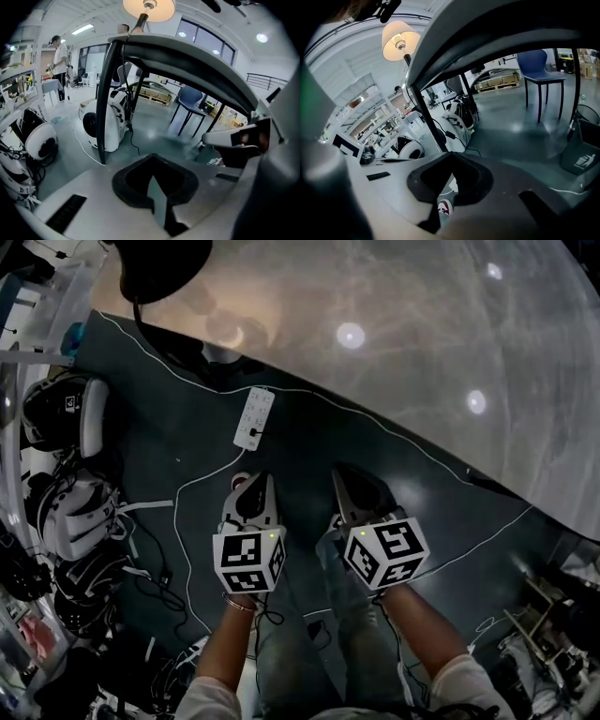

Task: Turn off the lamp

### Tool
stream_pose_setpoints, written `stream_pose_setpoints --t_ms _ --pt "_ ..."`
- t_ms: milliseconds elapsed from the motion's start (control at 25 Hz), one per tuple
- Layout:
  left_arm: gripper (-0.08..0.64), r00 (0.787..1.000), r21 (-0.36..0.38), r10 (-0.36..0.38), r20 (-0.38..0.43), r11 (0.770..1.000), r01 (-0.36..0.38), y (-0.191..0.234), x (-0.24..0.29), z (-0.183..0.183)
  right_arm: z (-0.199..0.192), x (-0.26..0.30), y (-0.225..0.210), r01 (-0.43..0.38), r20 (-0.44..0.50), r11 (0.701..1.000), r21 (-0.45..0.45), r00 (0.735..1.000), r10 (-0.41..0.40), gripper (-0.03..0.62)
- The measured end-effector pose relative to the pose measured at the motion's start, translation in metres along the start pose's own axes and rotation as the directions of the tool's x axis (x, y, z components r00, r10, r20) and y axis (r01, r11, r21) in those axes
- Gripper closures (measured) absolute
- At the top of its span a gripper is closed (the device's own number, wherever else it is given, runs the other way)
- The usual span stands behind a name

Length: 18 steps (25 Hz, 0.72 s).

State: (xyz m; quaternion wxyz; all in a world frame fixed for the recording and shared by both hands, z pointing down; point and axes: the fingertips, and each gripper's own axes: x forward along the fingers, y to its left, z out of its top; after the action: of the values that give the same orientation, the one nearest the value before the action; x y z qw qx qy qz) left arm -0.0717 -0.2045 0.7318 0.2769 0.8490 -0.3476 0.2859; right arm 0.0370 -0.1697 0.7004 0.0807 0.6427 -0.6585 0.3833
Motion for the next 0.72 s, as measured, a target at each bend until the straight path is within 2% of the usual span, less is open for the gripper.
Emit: stream_pose_setpoints --t_ms 200,280,440,600,720 --pt "0.566 0.997 0.018 0.075 0.036 0.997 -0.075 0.029 0.026 0.033 0.003 0.002 -0.002 0.014 0.000 1.000 -0.001 1.000 -0.014 0.594" --pt "0.559 0.995 -0.006 0.080 0.055 0.997 -0.079 0.035 0.038 0.051 0.007 0.001 -0.004 0.024 0.003 1.000 0.006 1.000 -0.024 0.594" --pt "0.470 0.994 -0.013 0.081 0.079 0.997 -0.080 0.045 0.060 0.086 0.013 0.002 -0.006 0.042 0.015 0.999 0.033 0.999 -0.042 0.594" --pt "0.453 0.988 0.034 0.115 0.099 0.992 -0.119 0.055 0.076 0.108 0.014 0.009 -0.003 0.048 0.020 0.998 0.045 0.999 -0.049 0.594" --pt "0.453 0.987 0.036 0.118 0.105 0.992 -0.123 0.061 0.085 0.116 0.014 0.012 -0.003 0.052 0.025 0.997 0.052 0.998 -0.053 0.594"
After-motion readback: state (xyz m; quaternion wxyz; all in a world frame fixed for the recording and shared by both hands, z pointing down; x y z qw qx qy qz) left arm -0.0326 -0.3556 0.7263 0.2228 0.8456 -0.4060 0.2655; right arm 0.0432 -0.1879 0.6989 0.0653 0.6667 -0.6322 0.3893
